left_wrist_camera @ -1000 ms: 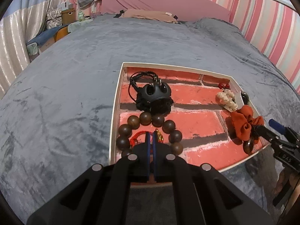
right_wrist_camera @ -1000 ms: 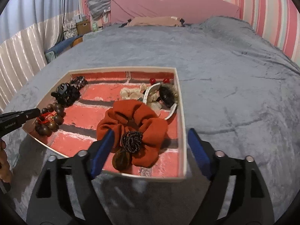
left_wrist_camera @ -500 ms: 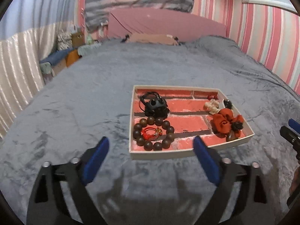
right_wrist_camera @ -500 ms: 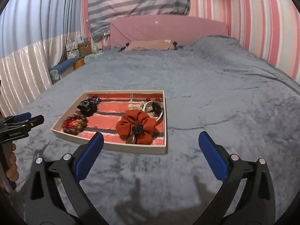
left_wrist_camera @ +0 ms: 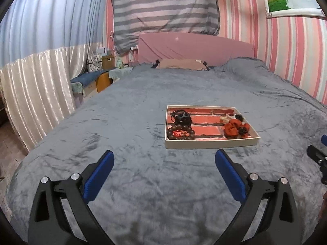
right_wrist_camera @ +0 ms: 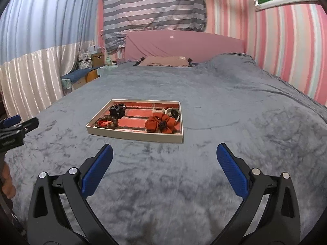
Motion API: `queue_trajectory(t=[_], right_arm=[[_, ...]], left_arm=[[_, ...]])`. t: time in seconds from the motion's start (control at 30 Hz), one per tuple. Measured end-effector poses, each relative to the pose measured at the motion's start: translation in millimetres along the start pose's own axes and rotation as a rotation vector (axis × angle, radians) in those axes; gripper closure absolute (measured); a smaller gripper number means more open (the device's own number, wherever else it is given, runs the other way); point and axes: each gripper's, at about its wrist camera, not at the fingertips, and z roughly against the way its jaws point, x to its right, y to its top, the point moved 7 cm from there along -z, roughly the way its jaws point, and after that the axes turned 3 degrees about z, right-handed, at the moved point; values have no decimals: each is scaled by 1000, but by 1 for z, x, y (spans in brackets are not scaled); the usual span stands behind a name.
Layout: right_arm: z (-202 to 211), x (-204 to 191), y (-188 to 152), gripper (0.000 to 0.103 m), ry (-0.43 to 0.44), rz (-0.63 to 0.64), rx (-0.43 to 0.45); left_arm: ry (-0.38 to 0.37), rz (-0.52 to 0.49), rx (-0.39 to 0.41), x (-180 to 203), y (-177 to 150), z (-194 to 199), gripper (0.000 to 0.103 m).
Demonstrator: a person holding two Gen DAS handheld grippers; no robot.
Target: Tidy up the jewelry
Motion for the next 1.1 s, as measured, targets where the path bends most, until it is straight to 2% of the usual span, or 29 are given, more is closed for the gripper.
queue_trajectory(t=[0.1,0.2,0.4,0.5,0.77,1.1], right_arm=[[18,-6,-11,4,19,-28,12],[31,-9,-20,4,-11,-29,20],[48,-19,-31,4,-41,-7,29],[53,-19,-32,4,-45,-16,35],[62,-25,-28,4,-87,3,44],[63,-28,-29,4,-109,-6,30]], left_arm=[[-6,-18,9,6,-9,18,6],[-5,-38,5,13,-17,31,6],[-24,-13,10,18,-31,50,6],[1,-34,20,20,-36,54,6],[12,-37,41,21,-42,62,6],[24,-7,35,9,-43,58,6]])
